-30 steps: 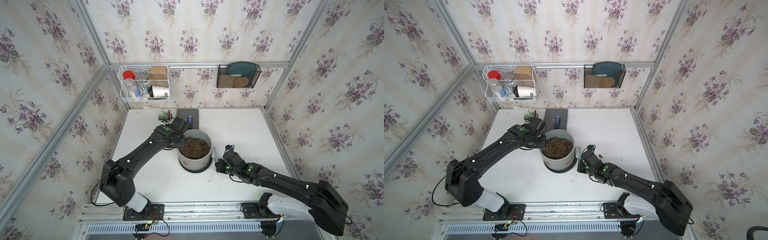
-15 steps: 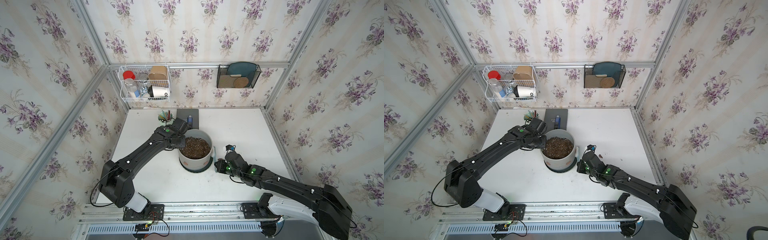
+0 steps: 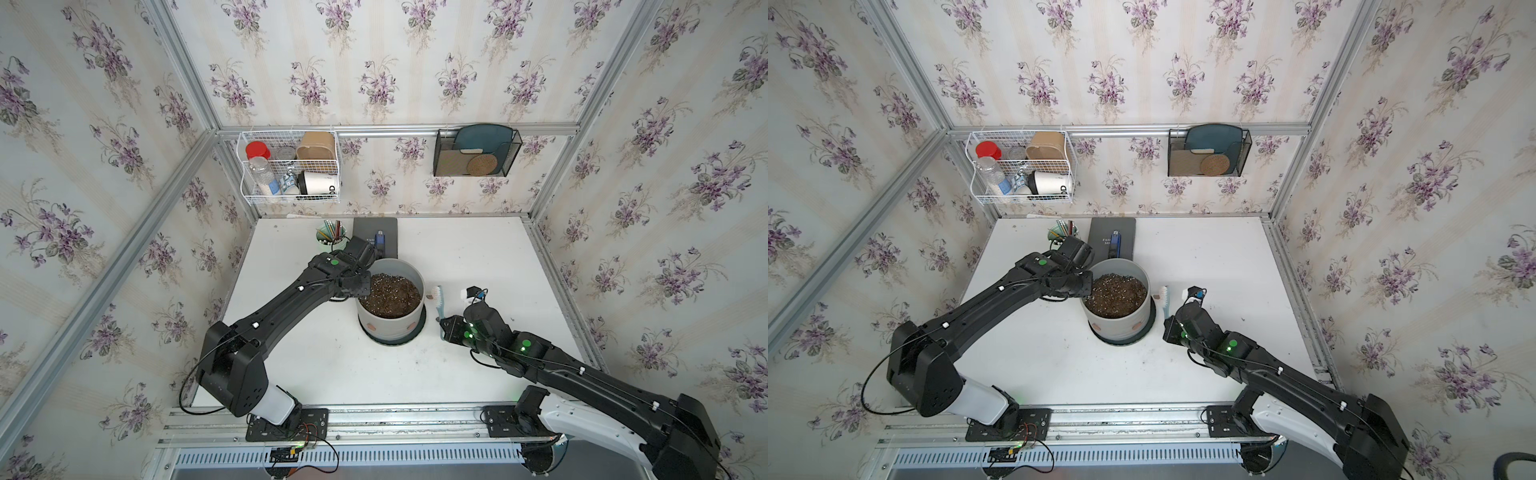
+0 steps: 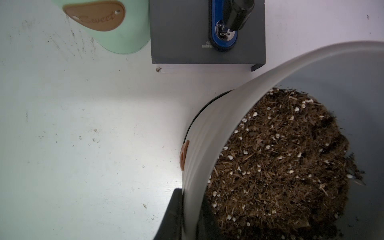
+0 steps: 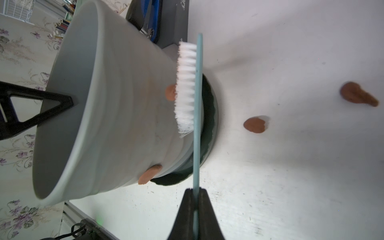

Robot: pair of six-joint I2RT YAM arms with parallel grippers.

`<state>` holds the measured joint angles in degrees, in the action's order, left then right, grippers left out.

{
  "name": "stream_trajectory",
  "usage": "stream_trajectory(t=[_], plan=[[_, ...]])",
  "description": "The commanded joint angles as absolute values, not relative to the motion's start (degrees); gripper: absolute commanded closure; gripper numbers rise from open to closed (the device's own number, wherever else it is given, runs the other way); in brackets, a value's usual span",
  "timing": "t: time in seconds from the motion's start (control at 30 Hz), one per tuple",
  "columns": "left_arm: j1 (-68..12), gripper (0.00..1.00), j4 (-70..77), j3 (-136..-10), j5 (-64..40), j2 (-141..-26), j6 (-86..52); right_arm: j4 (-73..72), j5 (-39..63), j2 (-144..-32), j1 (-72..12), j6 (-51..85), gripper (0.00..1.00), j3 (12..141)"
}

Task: Scrub the dried mud off the ceramic pot
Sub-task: Brush off the soil from the pot.

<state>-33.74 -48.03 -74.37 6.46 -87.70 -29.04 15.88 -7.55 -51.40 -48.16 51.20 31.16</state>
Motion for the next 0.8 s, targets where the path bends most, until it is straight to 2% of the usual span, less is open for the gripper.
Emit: stream_trajectory(t=[0.0,0.2,0.3,0.5,0.57,0.77], plan=[[-33.93,1.0,-45.97,-73.86,2.41,-87.58,-30.36,22.52,-11.41,-49.04,-46.91,50.58,1.0,31.28],[-33.85,1.0,-45.94,-72.79,2.53,-86.85,-30.64,30.1,-11.5,-48.0,-40.18,48.94,1.0,29.72],[-33.84,1.0,-45.98,-72.79,2.37,-86.6,-30.77,29.97,-6.4,-51.75,-34.85,46.68,1.0,28.38],[-33.85,1.0,-46.21,-73.11,2.26,-86.56,-31.08,30.8,-7.39,-52.93,-34.41,44.75,1.0,30.56],[-33.84,0.93,-46.16,-73.24,1.99,-86.49,-31.11,31.32,-7.16,-52.1,-34.45,44.17,1.0,32.0],[-33.77,0.64,-45.69,-74.87,3.9,-86.96,-30.5,29.61,-3.34,-47.46,-34.9,43.03,1.0,32.84]])
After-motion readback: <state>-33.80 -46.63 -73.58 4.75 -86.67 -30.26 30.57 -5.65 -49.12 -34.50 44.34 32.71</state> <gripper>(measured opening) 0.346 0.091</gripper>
